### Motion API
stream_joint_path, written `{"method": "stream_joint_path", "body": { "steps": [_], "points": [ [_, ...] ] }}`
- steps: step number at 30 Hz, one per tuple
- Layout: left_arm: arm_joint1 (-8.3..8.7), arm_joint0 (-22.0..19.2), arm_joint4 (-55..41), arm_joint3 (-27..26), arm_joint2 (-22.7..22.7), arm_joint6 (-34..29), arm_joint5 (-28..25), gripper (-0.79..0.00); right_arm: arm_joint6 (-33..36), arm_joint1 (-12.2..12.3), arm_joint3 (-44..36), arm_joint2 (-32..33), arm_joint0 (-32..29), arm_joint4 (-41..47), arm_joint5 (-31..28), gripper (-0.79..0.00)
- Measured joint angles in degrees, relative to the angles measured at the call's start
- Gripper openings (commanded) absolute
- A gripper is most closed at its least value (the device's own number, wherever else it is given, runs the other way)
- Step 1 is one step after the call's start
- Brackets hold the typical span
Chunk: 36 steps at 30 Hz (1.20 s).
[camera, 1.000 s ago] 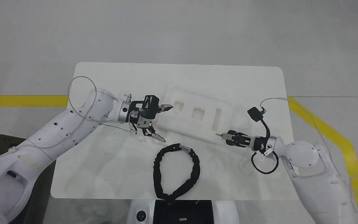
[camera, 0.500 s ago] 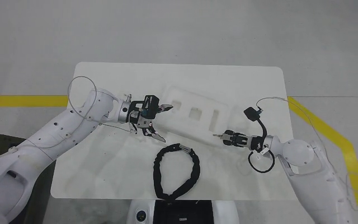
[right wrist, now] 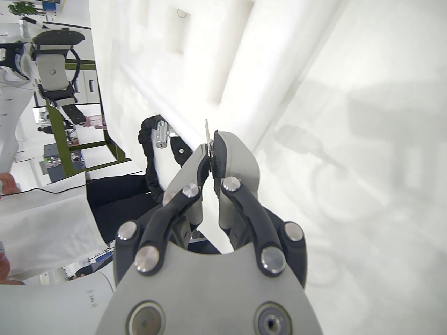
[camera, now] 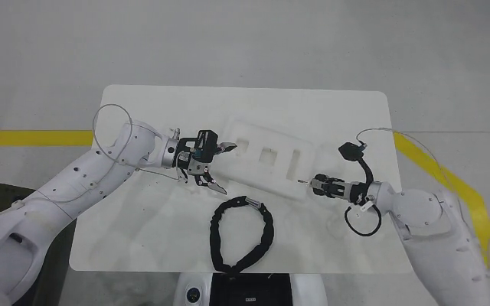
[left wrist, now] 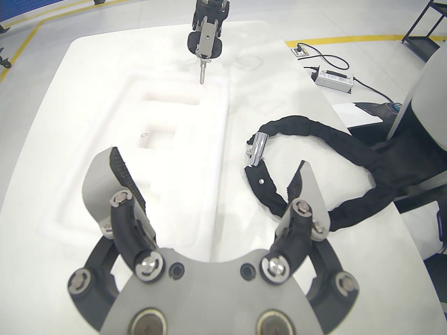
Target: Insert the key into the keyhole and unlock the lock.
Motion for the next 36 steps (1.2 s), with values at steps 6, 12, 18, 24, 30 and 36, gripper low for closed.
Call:
{"method": "stream_joint_path", "body": {
  "steps": [6,12,18,24,30,36],
  "points": [
    [0.0,0.0,0.0,0.0,0.0,0.0,0.0,0.0,1.6,0.3,-2.2,1.7,-0.8,2.6,0.3,-0.785],
    [0.0,0.0,0.0,0.0,0.0,0.0,0.0,0.0,2.6,0.6,-6.3,4.7,-2.5,9.4,-3.2,-0.785],
    [0.0,0.0,0.0,0.0,0.0,0.0,0.0,0.0,0.8,0.7,-9.2,6.3,-4.3,12.2,-7.7,-0.785],
    [0.0,0.0,0.0,0.0,0.0,0.0,0.0,0.0,-1.3,0.9,-10.1,8.3,-6.0,13.2,-9.2,-0.785],
    [0.0,0.0,0.0,0.0,0.0,0.0,0.0,0.0,-1.8,1.0,-10.1,8.8,-6.2,13.9,-9.5,-0.785],
    [0.0,0.0,0.0,0.0,0.0,0.0,0.0,0.0,-1.8,1.0,-10.1,8.8,-6.2,13.8,-9.5,-0.785]
  ]
}}
